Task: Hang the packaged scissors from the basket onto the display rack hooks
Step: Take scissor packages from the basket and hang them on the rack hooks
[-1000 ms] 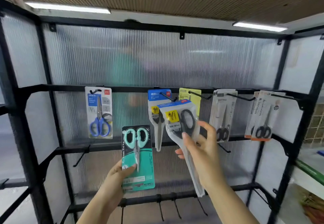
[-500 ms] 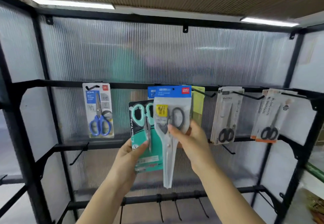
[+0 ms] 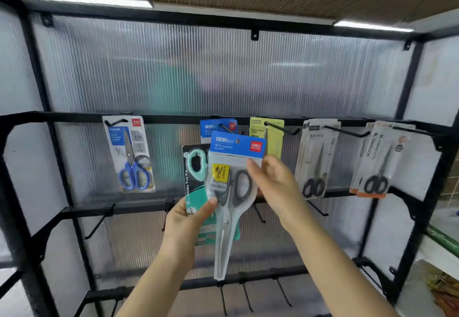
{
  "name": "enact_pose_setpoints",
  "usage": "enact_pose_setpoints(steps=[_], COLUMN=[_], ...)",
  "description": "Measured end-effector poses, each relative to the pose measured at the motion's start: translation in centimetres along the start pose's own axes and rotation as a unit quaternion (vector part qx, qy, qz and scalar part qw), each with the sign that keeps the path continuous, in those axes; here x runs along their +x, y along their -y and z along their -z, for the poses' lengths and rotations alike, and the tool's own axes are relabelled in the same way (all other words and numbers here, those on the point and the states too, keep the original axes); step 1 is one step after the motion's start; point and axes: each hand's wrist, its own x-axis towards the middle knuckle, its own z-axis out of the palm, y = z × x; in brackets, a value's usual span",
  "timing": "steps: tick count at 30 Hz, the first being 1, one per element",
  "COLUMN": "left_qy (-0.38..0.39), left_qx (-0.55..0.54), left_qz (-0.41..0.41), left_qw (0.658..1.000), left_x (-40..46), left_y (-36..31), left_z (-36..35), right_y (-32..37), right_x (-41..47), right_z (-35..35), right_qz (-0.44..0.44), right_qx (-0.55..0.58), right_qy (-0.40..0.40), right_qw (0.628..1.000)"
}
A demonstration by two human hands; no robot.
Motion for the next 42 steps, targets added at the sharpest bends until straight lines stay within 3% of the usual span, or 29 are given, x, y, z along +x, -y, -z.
enact_pose_setpoints(steps=[6, 13, 21, 27, 33, 37, 42], left_qy=[0.002, 0.008, 0.01, -0.007, -0.059, -0.075, -0.069], left_qx=[0.0, -0.006, -0.002, 0.008, 0.043, 0.076, 0.097], left_qz=[-0.015, -0.02, 0.0, 0.016, 0.038, 0.035, 0.027], left_qw=[1.0, 1.0, 1.0, 1.0, 0.997, 0.994, 0.993], left_x=[-0.2, 0.3, 0.6, 2.8, 6.2, 7.7, 7.9], left_y=[0.0, -0.5, 0.6, 0.5, 0.2, 0.0, -0.4], left_z=[0.1, -0.6, -0.6, 0.0, -0.1, -0.2, 0.3], right_y=[2.3, 2.7, 1.2, 0.2, -1.0, -1.3, -1.6], right_x=[3.5, 5.0, 5.7, 8.5, 11.3, 13.0, 13.8], right_z=[0.0, 0.1, 0.1, -1.1, -2.0, -2.4, -2.7], right_qz=[0.089, 0.109, 0.045, 0.016, 0.033, 0.048, 0.055], right_qx=[-0.093, -0.075, -0.044, -0.094, -0.158, -0.257, -0.292], right_qy=[-0.05, -0.074, -0.072, -0.067, -0.083, -0.075, -0.065], right_qw=[0.99, 0.988, 0.995, 0.993, 0.983, 0.962, 0.953])
